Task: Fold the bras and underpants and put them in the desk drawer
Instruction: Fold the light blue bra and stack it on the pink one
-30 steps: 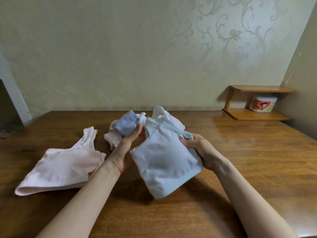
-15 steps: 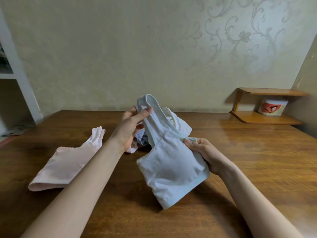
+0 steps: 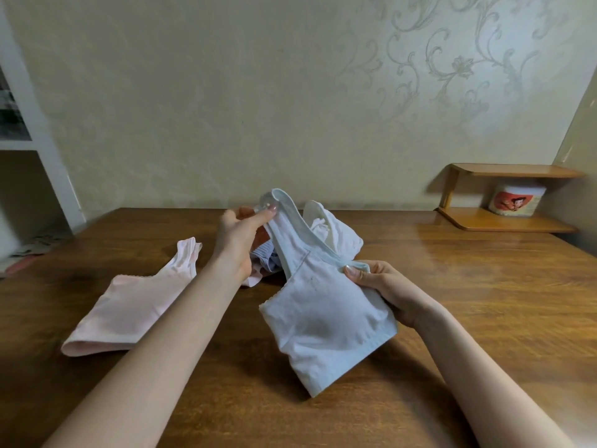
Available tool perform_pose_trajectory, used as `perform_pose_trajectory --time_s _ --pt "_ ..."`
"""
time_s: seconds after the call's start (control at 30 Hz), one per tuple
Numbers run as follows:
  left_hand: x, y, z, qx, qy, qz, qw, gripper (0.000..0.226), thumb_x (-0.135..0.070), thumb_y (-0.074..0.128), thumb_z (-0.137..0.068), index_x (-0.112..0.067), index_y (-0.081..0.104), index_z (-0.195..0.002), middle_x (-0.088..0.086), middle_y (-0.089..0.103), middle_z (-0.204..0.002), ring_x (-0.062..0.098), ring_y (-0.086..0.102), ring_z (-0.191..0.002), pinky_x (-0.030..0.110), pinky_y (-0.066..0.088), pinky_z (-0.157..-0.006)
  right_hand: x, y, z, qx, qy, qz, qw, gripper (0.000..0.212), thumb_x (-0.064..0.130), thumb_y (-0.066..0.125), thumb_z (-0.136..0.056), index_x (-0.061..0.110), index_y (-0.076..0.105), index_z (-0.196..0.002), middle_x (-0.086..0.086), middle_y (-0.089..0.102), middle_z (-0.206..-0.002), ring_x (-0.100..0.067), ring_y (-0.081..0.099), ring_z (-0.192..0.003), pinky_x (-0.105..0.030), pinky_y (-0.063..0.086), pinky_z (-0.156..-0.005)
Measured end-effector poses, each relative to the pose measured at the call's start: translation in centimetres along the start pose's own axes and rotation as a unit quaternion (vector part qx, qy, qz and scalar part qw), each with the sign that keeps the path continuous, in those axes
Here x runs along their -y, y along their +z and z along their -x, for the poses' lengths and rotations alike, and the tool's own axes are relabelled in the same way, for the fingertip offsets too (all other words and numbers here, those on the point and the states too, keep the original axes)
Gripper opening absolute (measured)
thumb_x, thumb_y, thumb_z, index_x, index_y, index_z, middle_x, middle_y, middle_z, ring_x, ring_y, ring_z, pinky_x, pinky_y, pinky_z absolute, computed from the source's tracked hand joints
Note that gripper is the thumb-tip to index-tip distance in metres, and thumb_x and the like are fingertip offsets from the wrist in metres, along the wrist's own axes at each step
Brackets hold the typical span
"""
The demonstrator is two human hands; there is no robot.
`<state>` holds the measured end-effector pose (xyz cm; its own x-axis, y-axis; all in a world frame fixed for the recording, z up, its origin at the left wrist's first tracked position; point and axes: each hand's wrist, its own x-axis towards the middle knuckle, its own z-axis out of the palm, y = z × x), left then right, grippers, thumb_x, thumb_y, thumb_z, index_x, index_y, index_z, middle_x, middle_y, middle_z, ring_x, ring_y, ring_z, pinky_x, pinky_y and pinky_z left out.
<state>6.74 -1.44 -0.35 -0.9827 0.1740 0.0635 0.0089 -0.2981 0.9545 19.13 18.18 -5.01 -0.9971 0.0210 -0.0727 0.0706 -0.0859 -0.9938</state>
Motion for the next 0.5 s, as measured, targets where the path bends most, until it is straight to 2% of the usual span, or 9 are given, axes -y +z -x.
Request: perform_pose_trajectory --time_s 0.07,0.13,0.17,0.27,0.4,0.43,0.5 --pt "-0.3 -0.2 -0.2 0.036 -0.002 -0.017 0.999 0.042 -0.017 0.078 -0.071 -0.019 0.05 -0.102 0.008 0.061 -0.1 0.022 0.059 -0.092 0.037 0.048 -0.078 -0.1 0.0 0.0 -0.004 0.001 0.009 1.0 0.023 0.023 0.064 -0.08 0.008 0.073 -0.095 -0.009 0.074 -0.091 -0.017 0.069 -0.077 -0.024 0.054 -0.065" --pt "-0.9 -0.5 0.0 0.103 -0.005 -0.041 0.994 0.038 -0.021 0.075 -0.067 -0.023 0.052 -0.097 0.005 0.061 -0.097 0.023 0.056 -0.097 0.04 0.043 -0.095 -0.1 -0.1 0.0 -0.007 0.006 0.012 1.0 0.029 0.024 0.065 -0.078 0.007 0.072 -0.1 -0.009 0.074 -0.092 -0.017 0.069 -0.077 -0.025 0.055 -0.066" --pt "-1.1 -0.6 0.1 0.124 -0.006 -0.053 0.991 0.035 -0.024 0.074 -0.067 -0.022 0.054 -0.096 0.003 0.061 -0.095 0.022 0.055 -0.097 0.04 0.041 -0.097 -0.1 -0.1 -0.1 -0.008 0.008 0.012 1.0 0.032 0.024 0.065 -0.078 0.005 0.071 -0.103 -0.009 0.074 -0.094 -0.018 0.069 -0.078 -0.025 0.055 -0.067" --pt "-1.6 -1.0 0.1 0.15 0.009 -0.072 0.986 0.027 -0.026 0.071 -0.073 -0.023 0.056 -0.096 0.003 0.062 -0.096 0.021 0.056 -0.096 0.034 0.044 -0.085 -0.1 -0.1 -0.1 -0.009 0.008 0.015 1.0 0.035 0.026 0.065 -0.077 0.005 0.071 -0.105 -0.01 0.074 -0.095 -0.018 0.069 -0.08 -0.026 0.055 -0.07" --pt "-1.9 -1.5 0.0 0.199 -0.012 -0.075 0.977 0.028 -0.03 0.071 -0.071 -0.025 0.061 -0.098 -0.001 0.066 -0.099 0.018 0.058 -0.1 0.039 0.041 -0.093 -0.2 -0.3 -0.1 -0.018 -0.002 0.012 1.0 0.03 0.027 0.066 -0.077 0.009 0.072 -0.1 -0.009 0.074 -0.093 -0.019 0.069 -0.078 -0.027 0.055 -0.069" --pt "-1.9 -1.6 -0.1 0.209 -0.018 -0.07 0.975 0.032 -0.032 0.073 -0.069 -0.024 0.062 -0.098 -0.002 0.067 -0.098 0.016 0.06 -0.097 0.039 0.044 -0.091 -0.2 -0.3 -0.1 -0.021 -0.005 0.008 1.0 0.029 0.027 0.066 -0.077 0.009 0.072 -0.099 -0.009 0.074 -0.092 -0.019 0.069 -0.077 -0.027 0.055 -0.068" --pt "-2.0 -2.0 -0.2 0.213 -0.03 -0.059 0.975 0.053 -0.04 0.083 -0.052 -0.021 0.063 -0.097 -0.004 0.07 -0.092 0.013 0.064 -0.091 0.038 0.05 -0.082 -0.2 -0.4 -0.1 -0.03 -0.01 0.005 0.999 0.03 0.028 0.066 -0.076 0.009 0.073 -0.099 -0.01 0.074 -0.092 -0.019 0.069 -0.076 -0.027 0.055 -0.067"
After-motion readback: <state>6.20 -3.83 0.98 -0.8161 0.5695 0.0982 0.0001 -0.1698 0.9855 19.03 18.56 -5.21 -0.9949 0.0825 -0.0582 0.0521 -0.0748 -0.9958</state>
